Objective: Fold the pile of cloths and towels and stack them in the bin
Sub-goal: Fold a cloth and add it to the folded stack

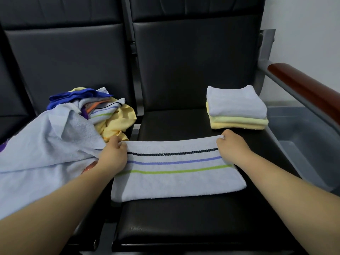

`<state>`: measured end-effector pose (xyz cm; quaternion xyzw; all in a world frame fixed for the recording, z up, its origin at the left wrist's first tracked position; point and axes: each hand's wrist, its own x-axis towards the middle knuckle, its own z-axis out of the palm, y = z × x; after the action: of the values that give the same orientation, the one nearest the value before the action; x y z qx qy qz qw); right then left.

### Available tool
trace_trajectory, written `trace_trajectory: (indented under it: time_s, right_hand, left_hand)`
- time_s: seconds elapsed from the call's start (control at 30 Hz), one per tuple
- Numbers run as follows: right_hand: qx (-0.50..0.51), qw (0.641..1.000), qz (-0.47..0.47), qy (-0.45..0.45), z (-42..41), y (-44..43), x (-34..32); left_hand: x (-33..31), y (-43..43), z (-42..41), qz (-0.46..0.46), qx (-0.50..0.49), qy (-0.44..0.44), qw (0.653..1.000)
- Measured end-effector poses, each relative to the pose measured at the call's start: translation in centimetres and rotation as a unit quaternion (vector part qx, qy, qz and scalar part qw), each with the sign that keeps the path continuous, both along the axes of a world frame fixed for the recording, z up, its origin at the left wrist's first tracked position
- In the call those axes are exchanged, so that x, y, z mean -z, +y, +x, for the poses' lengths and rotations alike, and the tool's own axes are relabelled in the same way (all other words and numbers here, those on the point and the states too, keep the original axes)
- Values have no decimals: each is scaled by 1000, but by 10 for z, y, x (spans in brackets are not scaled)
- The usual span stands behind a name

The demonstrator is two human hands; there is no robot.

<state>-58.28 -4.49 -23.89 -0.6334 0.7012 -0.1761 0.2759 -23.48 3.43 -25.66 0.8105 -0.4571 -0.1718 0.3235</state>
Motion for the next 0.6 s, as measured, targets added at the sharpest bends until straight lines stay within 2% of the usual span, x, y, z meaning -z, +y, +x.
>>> trace_trajectory:
  time_s: [0.33, 0.53, 0.6]
  right_hand:
    - [50, 997, -65, 0, -1, 0, 10]
    - [26, 995, -89, 43, -9, 11, 8]
    - [-2, 994, -101, 49, -7, 17, 9]
  left_hand:
    - [-3, -3, -10, 35, -31, -56, 997]
    - [-16, 9, -23, 32, 13, -66, 997]
    - [-17, 10, -28, 27, 32, -94, 995]
